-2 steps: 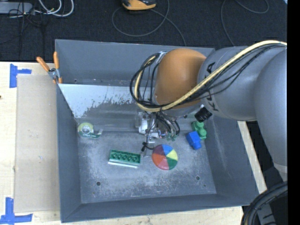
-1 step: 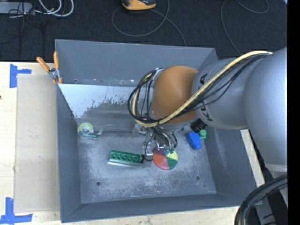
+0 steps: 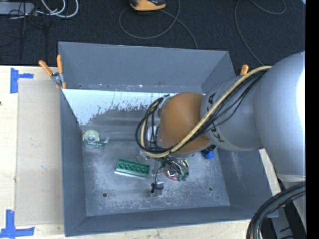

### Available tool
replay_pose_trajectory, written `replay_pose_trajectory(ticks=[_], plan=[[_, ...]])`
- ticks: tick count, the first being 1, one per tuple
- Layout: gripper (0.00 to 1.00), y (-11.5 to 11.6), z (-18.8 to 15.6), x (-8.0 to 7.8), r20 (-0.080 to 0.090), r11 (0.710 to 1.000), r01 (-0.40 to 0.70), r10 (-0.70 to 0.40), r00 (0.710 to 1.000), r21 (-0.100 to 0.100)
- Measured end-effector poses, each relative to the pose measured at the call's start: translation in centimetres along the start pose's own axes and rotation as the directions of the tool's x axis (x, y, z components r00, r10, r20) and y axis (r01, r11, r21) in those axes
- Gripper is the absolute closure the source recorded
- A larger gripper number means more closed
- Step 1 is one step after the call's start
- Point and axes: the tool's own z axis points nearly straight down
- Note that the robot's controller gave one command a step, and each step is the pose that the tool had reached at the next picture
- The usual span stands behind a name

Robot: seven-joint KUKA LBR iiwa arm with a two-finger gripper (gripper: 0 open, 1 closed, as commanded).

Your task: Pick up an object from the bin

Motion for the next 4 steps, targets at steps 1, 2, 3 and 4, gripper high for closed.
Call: replay_pose_trajectory(ticks=[1, 2, 3, 4], plan=[[0.0, 0.0, 0.6, 0.9, 0.001, 0.989, -0.15, 0.15, 0.989, 0.0], [1.0, 5.1, -0.8, -3.6, 0.001, 0.97, -0.242, 0.242, 0.97, -0.002], [1.0, 5.1, -0.8, -3.6, 0.001, 0.97, -0.242, 0.242, 0.97, -0.002], [1.0, 4.3, -1.2, -3.6, 0.0, 0.972, -0.234, 0.234, 0.972, -0.001]])
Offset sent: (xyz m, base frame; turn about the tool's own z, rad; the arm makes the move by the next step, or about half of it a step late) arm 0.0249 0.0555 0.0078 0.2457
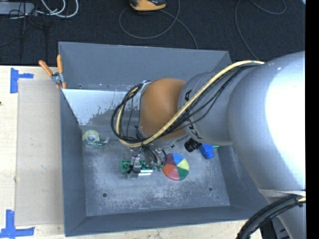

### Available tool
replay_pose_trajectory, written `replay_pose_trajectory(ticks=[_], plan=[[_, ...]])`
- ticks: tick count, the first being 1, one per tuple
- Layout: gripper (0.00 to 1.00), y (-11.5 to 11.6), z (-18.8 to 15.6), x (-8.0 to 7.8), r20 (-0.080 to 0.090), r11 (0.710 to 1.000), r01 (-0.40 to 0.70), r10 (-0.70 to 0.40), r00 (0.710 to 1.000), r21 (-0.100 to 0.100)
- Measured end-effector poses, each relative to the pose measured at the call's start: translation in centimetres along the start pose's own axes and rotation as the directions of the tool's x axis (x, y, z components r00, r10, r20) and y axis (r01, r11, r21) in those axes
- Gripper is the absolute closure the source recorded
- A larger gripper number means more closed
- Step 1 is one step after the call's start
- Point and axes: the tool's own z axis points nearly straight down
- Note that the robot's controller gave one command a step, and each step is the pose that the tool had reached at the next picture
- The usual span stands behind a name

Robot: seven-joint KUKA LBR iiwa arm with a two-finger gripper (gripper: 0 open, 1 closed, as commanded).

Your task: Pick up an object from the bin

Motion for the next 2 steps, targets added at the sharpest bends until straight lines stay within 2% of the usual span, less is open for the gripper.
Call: replay_pose_trajectory(ticks=[1, 2], plan=[[1.0, 0.13, -5.0, 0.42, -0.007, 1.0, 0.0, 0.0, 1.0, 0.002], [1.0, 0.16, -5.82, -0.27, 0.014, 0.998, 0.061, -0.061, 0.998, -0.003]])
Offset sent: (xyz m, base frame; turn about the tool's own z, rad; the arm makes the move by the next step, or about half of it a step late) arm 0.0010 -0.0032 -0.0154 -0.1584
